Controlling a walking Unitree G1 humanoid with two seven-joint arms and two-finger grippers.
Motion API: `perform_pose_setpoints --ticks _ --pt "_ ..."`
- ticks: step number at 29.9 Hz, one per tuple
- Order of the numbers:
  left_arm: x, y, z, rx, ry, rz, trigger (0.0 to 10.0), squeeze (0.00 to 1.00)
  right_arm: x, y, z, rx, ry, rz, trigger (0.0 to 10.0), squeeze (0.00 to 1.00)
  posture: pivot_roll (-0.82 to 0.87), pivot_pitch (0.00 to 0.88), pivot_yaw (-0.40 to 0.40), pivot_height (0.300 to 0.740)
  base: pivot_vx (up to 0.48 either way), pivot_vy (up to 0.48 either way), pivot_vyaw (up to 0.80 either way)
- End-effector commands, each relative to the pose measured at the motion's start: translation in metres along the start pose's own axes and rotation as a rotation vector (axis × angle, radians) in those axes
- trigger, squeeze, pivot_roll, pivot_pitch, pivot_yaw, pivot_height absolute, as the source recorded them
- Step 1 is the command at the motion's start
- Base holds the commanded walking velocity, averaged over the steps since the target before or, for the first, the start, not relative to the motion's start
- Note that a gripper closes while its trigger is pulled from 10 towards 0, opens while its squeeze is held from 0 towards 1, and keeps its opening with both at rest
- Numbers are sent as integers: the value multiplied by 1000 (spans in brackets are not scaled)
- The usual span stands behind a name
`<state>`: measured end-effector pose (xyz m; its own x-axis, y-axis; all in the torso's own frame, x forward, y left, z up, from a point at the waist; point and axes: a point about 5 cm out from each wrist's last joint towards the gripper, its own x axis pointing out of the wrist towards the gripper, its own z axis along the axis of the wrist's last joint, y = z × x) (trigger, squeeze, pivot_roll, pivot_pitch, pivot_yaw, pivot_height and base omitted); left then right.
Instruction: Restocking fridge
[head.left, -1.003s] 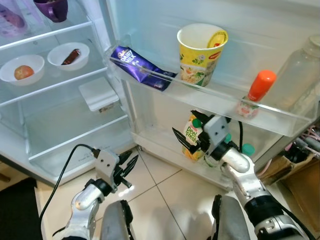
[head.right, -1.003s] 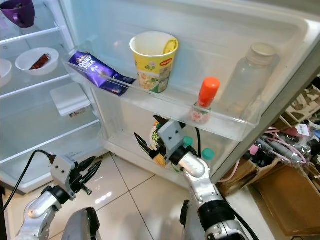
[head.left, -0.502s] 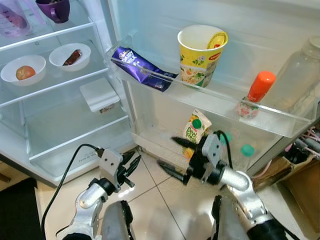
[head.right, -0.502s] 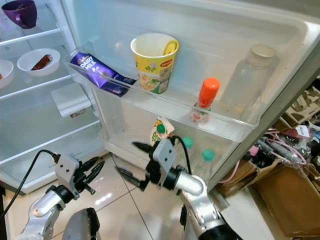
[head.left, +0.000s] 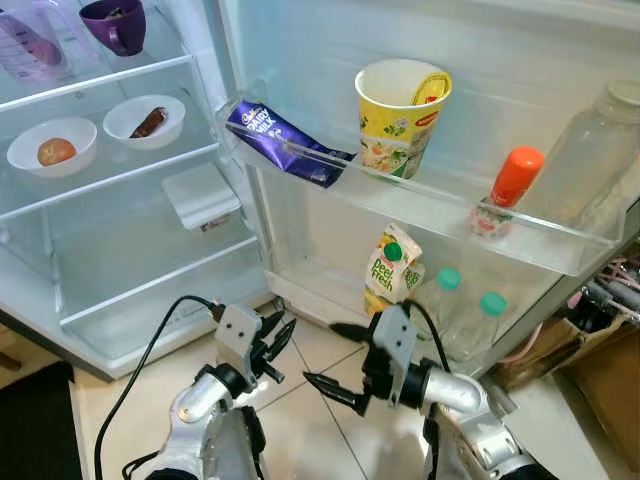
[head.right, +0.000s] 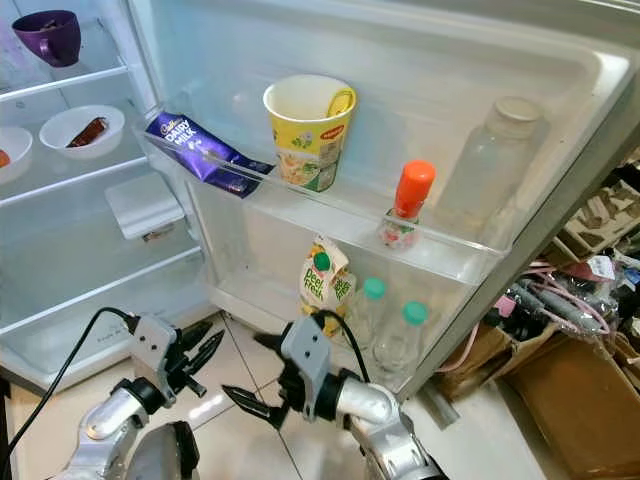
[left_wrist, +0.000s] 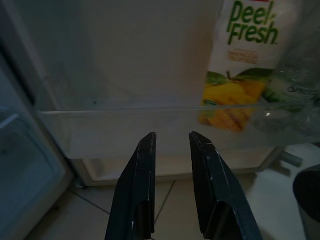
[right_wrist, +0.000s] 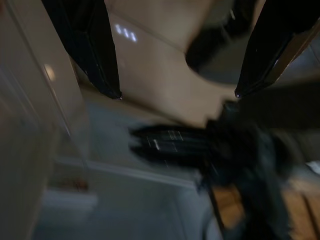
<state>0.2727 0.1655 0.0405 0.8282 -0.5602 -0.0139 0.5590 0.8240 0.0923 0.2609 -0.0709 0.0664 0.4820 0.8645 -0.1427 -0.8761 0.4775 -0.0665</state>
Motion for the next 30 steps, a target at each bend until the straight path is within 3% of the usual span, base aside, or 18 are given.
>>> perform_pose_setpoints --ticks 1,5,18,30 --pt "0 -5 -5 -7 19 -9 10000 0 1 3 -6 18 31 -4 10000 0 -8 115 16 304 0 0 0" --pt "6 -14 -7 -19 22 -29 10000 0 9 4 -5 109 18 -39 10000 0 -11 104 19 304 0 0 0" --pt "12 -23 -9 -31 27 -47 10000 0 11 6 -20 133 95 -65 10000 0 -16 86 23 300 0 0 0" --pt "9 -20 -14 -34 61 -30 10000 0 -6 -22 -27 191 80 -237 10000 0 -21 82 27 310 0 0 0"
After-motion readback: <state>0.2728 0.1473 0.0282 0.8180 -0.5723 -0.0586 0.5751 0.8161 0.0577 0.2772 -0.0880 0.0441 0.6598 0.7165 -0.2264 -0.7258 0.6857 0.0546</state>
